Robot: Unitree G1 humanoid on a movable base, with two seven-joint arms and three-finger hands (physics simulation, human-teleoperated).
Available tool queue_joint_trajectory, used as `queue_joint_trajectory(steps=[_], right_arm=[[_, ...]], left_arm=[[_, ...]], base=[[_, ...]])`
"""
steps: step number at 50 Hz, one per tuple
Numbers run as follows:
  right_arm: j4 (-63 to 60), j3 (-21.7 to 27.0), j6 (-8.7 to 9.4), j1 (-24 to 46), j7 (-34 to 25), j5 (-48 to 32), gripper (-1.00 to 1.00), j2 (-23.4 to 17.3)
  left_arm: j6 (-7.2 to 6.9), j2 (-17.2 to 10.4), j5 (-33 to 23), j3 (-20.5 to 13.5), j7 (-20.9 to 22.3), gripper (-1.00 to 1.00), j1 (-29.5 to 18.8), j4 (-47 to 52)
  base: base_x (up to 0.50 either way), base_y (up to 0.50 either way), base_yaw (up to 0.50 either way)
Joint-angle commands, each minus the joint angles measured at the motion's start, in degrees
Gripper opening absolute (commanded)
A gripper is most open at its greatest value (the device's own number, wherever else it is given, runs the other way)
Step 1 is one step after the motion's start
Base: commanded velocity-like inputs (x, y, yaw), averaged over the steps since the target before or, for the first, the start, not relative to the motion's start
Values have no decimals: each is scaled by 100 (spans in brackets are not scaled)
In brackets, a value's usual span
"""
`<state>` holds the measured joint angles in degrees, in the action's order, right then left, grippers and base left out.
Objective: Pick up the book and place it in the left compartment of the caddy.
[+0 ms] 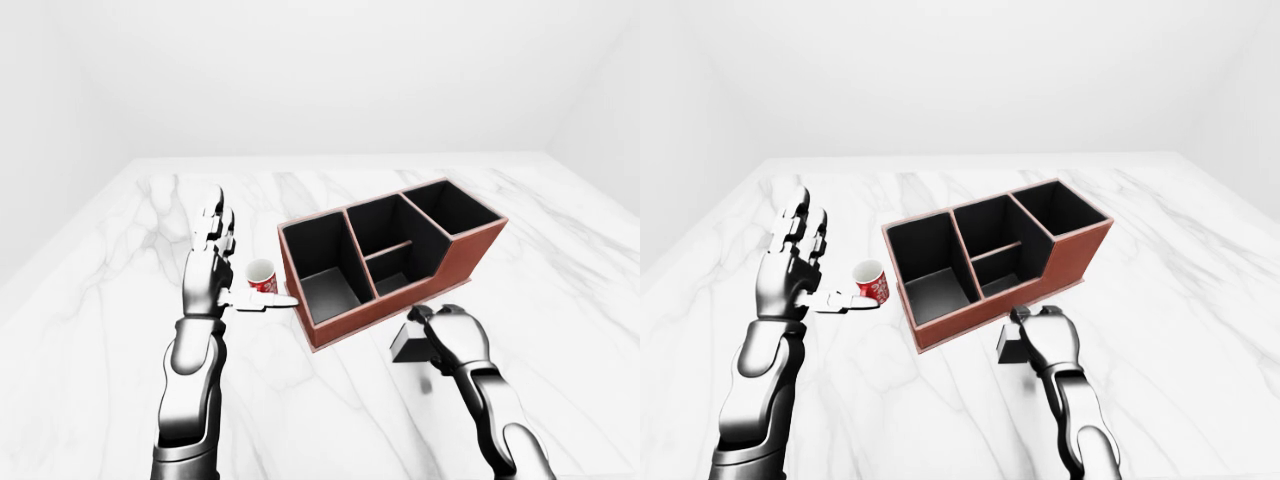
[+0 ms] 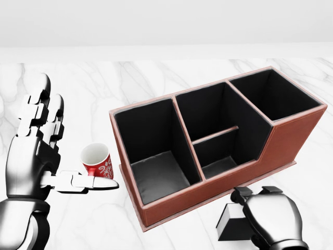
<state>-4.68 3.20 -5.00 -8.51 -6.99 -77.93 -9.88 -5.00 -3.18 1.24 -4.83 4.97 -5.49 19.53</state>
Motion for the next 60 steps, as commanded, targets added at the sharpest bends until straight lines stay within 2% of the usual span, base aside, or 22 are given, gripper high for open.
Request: queue_joint_trajectory(steps=[1, 2, 7, 9, 11, 25, 36, 44, 45, 52, 55, 60], right_arm=[[132, 15, 0, -11, -37, -177, 4, -71], [139, 17, 0, -13, -44, -194, 2, -78], [208, 13, 0, 36, 29, -473, -42, -154], [258, 32, 0, 80, 68, -506, -66, -172], [316, 30, 0, 152, 130, -576, -99, -191], [338, 58, 0, 511, 274, -529, -100, -215], [73, 166, 0, 638, 58, -157, -100, -253], [-261, 405, 0, 611, -392, 318, -100, -316], [-408, 485, 0, 608, -574, 622, -100, -267], [-940, 650, 0, 702, -1049, 1024, -100, -207], [-1242, 792, 0, 732, -1371, 1483, -100, -197], [-1355, 946, 0, 825, -1453, 1725, -100, -241]], left_arm=[[0, 7, 25, -2, -4, 100, 10, 23], [0, 5, 22, 1, -6, 100, 10, 28], [0, 6, 44, -12, -8, 100, 19, 24], [0, 5, 51, -15, -11, 100, 17, 22], [0, 3, 64, -22, -11, 100, 5, 9], [0, 0, 100, -7, -14, 100, -18, -7], [0, -26, 95, -28, 6, 100, -61, 107], [0, -31, 88, -22, 20, 100, -102, 149], [0, -31, 82, -17, 21, 100, -102, 149], [0, -8, 69, 16, 26, 100, -69, 209], [0, -8, 72, 7, 25, 100, -66, 269], [0, -5, 74, 4, 22, 100, -46, 269]], base=[[0, 0, 0], [0, 0, 0], [0, 0, 0], [0, 0, 0], [0, 0, 0], [0, 0, 0], [0, 0, 0], [0, 0, 0], [0, 0, 0], [0, 0, 0], [0, 0, 0], [0, 0, 0]])
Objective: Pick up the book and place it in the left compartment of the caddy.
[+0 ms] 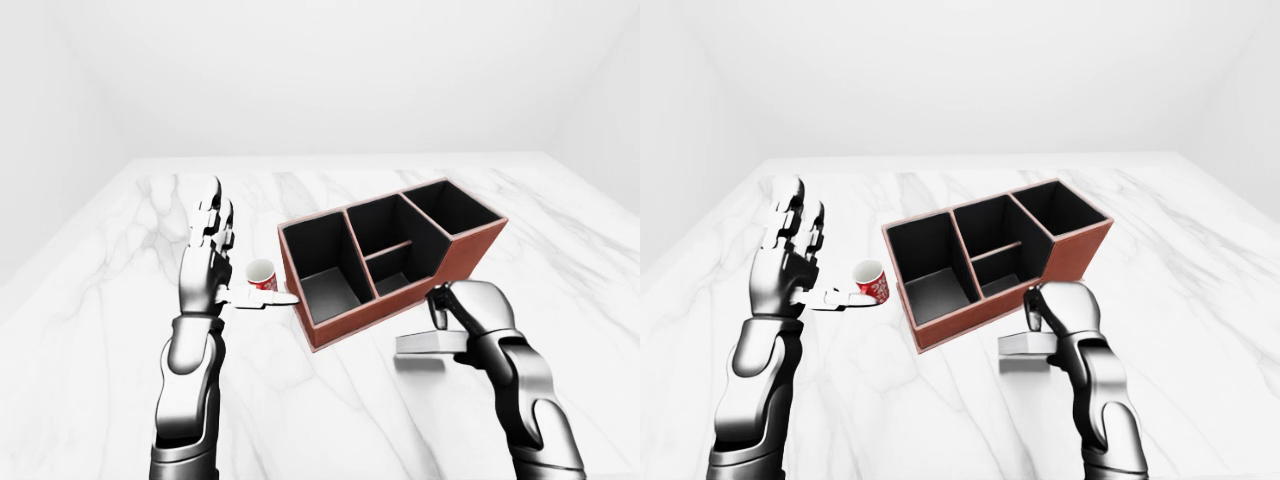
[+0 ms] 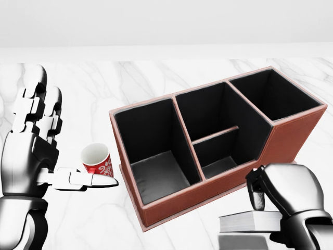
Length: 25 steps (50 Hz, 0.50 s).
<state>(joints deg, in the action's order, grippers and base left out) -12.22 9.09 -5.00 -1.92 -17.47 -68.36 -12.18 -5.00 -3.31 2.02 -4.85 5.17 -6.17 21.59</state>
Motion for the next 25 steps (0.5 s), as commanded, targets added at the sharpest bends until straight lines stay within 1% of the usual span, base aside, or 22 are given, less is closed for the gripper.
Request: queue_joint_trajectory(steps=[1, 14, 20, 22, 23, 25], right_arm=[[-625, 366, 0, 207, -419, 796, -100, -12], [-1176, 443, 0, 684, -995, 1438, -100, -88], [-1311, 541, 0, 860, -1171, 1703, -100, -217], [-1310, 523, 0, 983, -1178, 1728, -100, -243], [-1312, 461, 0, 1155, -1235, 1746, -100, -254], [-1314, 420, 0, 1229, -1252, 1773, -100, -269]], left_arm=[[0, 10, -2, 7, 2, 100, 23, 68], [0, 9, -6, 6, 4, 100, 24, 108], [0, -2, 3, -14, 12, 100, 14, 85], [0, -10, -5, -15, 15, 100, 6, 77], [0, -12, -2, -21, 18, 100, -1, 69], [0, -13, -5, -20, 20, 100, 0, 66]], base=[[0, 0, 0], [0, 0, 0], [0, 0, 0], [0, 0, 0], [0, 0, 0], [0, 0, 0]])
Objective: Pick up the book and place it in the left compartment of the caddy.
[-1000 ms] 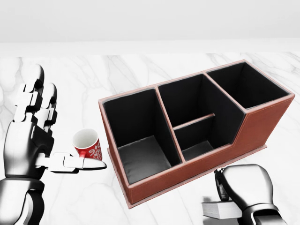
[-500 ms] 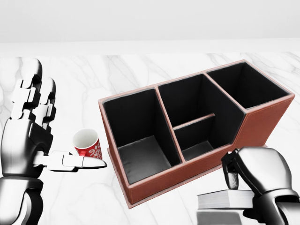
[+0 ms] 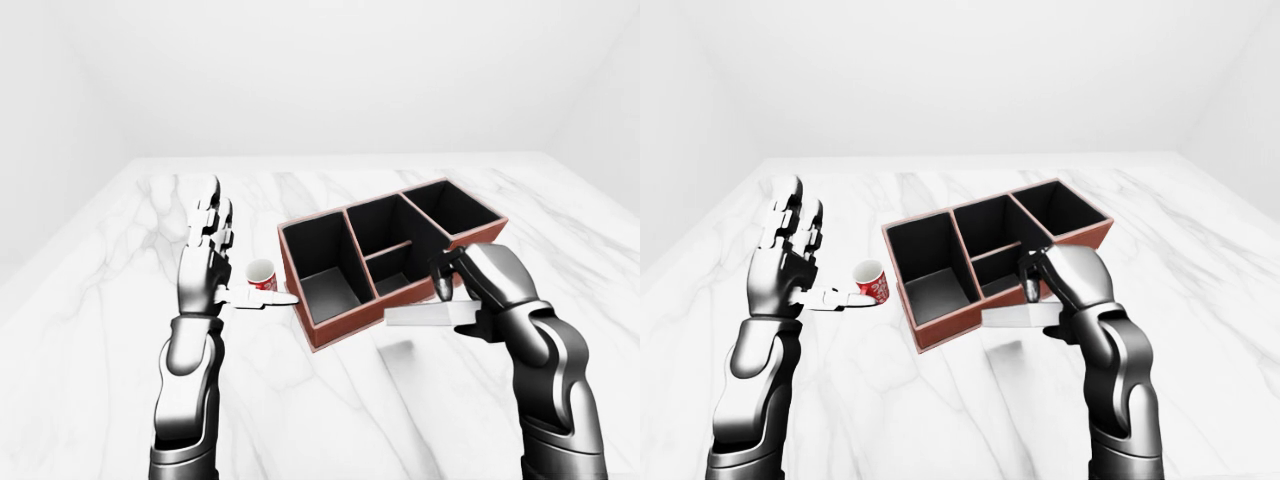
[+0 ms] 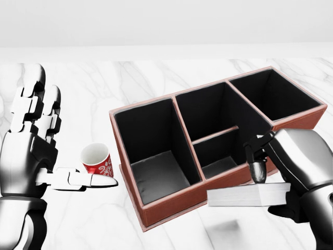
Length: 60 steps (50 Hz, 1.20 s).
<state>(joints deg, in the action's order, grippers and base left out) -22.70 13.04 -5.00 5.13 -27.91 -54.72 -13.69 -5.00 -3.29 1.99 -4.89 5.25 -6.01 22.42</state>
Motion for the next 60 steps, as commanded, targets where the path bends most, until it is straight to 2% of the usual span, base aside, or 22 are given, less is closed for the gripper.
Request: queue_joint_trajectory(steps=[1, 24, 51, 54, 60], right_arm=[[-218, -78, 0, 746, -228, 394, -100, -125], [802, -794, 0, 2724, -439, 473, -100, -200], [1748, -1017, 0, 3787, -975, 387, -100, -208], [1804, -1074, 0, 3872, -1055, 329, -100, -124], [3113, -1478, 0, 4622, -542, -464, -100, 318]], left_arm=[[0, -8, -6, 0, 17, 100, -8, -29], [0, -46, -20, -66, 37, 100, -36, 35], [0, -97, -13, -159, 71, 100, -61, 69], [0, -93, -12, -157, 76, 100, -36, 44], [0, -79, -14, -156, 78, 100, 15, 82]], base=[[0, 0, 0], [0, 0, 0], [0, 0, 0], [0, 0, 0], [0, 0, 0]])
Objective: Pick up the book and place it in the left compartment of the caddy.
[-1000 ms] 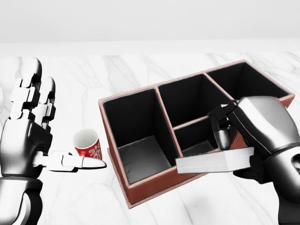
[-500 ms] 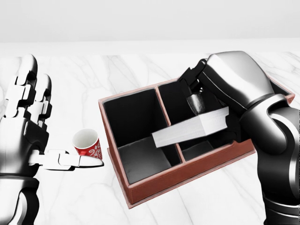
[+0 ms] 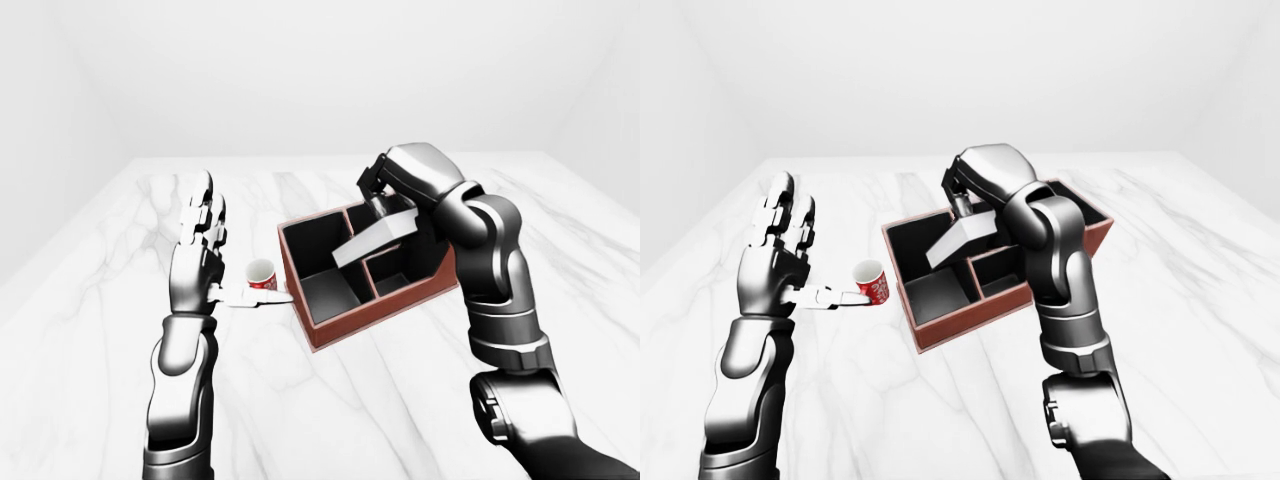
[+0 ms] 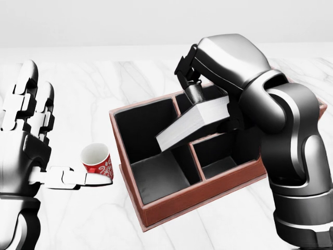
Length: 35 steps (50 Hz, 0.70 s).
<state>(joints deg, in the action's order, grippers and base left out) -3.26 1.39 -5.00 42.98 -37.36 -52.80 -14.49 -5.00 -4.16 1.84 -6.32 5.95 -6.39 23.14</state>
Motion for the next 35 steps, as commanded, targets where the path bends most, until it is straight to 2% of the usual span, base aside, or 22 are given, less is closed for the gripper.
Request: queue_joint_trajectory(steps=[1, 9, 24, 35], right_arm=[[1246, -328, 0, 892, 424, -714, -100, 473], [2092, -521, 0, 1474, 749, -1166, -100, 880], [2902, -633, 0, 1877, 1007, -1565, -100, 1046], [2998, -647, 0, 1803, 1023, -1709, -100, 1081]], left_arm=[[0, 11, 3, -17, 6, 100, 63, 2], [0, 20, 4, -7, 8, 100, 93, -16], [0, 4, 41, -46, 16, 100, 64, -74], [0, -33, 70, -91, 22, 100, 31, -74]], base=[[0, 0, 0], [0, 0, 0], [0, 0, 0], [0, 0, 0]])
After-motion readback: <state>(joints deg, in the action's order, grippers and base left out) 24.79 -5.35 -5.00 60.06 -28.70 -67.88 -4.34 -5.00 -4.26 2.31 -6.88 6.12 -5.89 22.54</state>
